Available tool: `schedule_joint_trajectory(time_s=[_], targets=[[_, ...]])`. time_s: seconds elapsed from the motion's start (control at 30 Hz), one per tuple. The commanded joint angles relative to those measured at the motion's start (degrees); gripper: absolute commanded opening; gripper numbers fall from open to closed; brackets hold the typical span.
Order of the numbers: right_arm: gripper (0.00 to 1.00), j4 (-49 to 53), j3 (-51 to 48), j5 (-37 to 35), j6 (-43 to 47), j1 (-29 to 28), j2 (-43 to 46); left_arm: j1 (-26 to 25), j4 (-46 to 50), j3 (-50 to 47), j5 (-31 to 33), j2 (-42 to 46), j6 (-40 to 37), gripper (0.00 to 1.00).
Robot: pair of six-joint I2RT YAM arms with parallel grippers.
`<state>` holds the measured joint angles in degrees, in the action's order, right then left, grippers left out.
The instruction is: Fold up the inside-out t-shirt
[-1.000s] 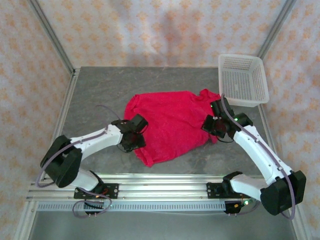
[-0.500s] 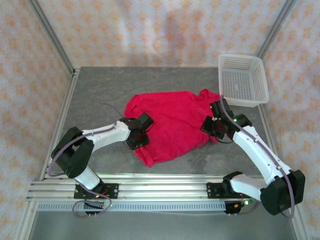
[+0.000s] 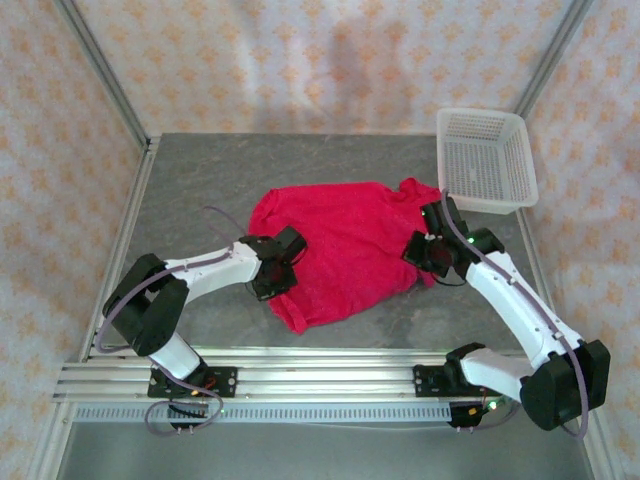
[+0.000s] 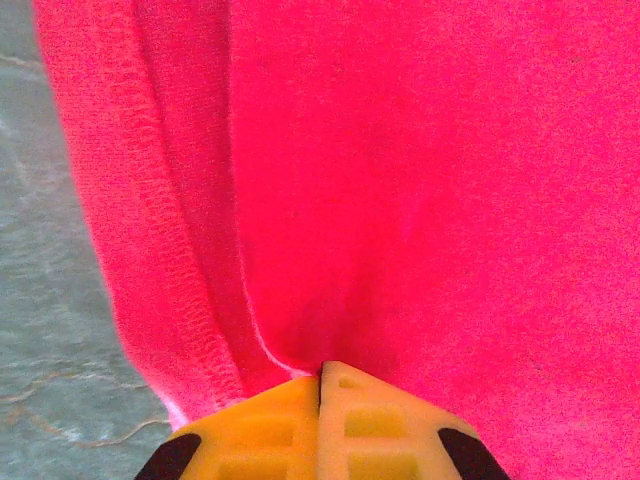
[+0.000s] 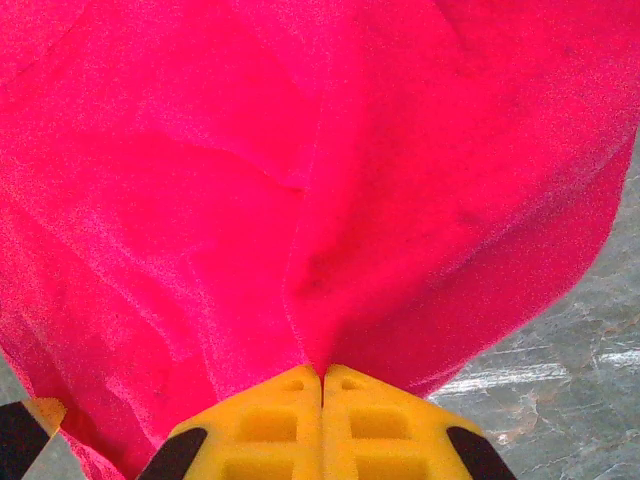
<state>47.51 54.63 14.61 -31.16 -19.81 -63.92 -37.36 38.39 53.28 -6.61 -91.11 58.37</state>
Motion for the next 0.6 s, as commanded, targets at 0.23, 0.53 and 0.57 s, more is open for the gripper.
schedule_joint_trajectory(time_s=[0.23, 0.53, 0.57], targets=[[0.0, 4.4, 10.4, -4.8, 4.3, 3.2, 0.6, 15.1, 11.2, 10.4, 4.3, 20.9, -9.6, 0.0], [0.0, 7.9, 21.7, -2.1, 3.4, 3.3, 2.1, 21.7, 13.6, 25.2, 1.3, 25.7, -14.5, 0.0], [0.0, 9.0, 24.4, -2.5, 3.7, 3.3, 2.4, 22.7, 14.7, 28.7, 1.1, 25.7, -15.6, 0.0]])
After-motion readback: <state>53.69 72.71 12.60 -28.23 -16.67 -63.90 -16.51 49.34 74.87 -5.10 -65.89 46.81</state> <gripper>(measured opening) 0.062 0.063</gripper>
